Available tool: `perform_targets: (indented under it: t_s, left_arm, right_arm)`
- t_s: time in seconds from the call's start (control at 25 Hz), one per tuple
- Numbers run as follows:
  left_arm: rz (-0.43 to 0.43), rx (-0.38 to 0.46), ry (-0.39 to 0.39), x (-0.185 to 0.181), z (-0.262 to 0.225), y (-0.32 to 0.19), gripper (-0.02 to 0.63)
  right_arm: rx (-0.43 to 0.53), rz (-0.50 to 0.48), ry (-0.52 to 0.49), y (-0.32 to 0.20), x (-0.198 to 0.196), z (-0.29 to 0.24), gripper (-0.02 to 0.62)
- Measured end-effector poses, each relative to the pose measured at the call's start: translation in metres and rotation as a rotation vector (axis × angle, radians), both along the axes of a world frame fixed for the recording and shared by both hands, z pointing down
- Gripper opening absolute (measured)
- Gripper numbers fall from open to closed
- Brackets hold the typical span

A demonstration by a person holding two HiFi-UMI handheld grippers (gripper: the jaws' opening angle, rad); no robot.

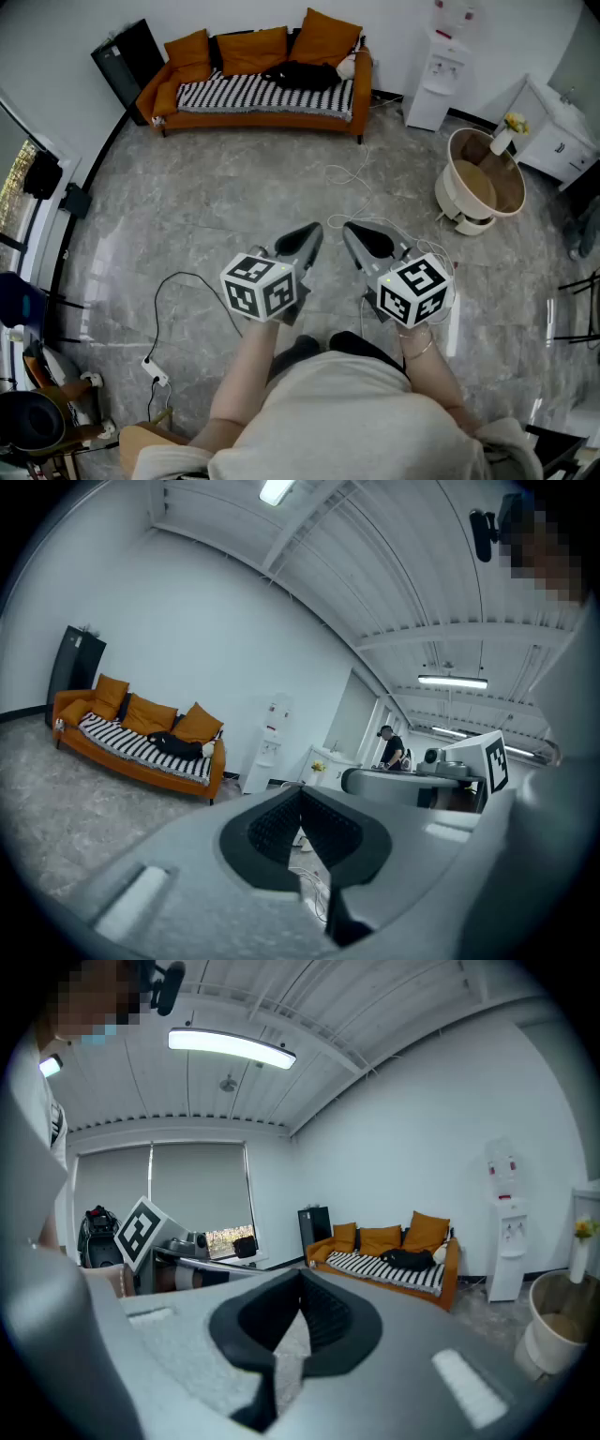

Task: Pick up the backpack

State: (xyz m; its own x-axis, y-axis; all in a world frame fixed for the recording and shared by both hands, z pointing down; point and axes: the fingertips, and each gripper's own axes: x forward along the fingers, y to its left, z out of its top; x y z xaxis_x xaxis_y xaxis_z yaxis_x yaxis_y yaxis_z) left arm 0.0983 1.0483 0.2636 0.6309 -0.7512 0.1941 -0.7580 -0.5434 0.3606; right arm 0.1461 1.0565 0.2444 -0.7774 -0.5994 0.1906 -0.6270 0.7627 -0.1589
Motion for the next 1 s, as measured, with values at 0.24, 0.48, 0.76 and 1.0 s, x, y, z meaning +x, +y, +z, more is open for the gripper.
perform_targets:
  t_s: [0.24, 0.48, 0.76, 1.0]
  left_arm:
    - [0.000, 0.002, -0.012, 0.013, -0.001, -0.002, 0.008]
    - [-0.040, -0.007, -0.006, 0.017, 0.009, -0.004, 0.008]
    - [-0.059, -0.041, 0.007, 0.026, 0.024, -0.016, 0.008]
    - [-0.052, -0.058, -0.007, 0.016, 0.034, -0.061, 0.008]
  right_arm:
    - [-0.029, -0.012, 0.004, -0.004, 0.016, 0.009, 0.003]
    - [-0.049, -0.016, -0.047, -0.011, 0.029, 0.008, 0.003]
    - [-0.062, -0.070, -0.113, -0.021, 0.033, 0.012, 0.003]
    - [-0.141, -0.131, -0.100, -0.055, 0.015, 0.033, 0.003]
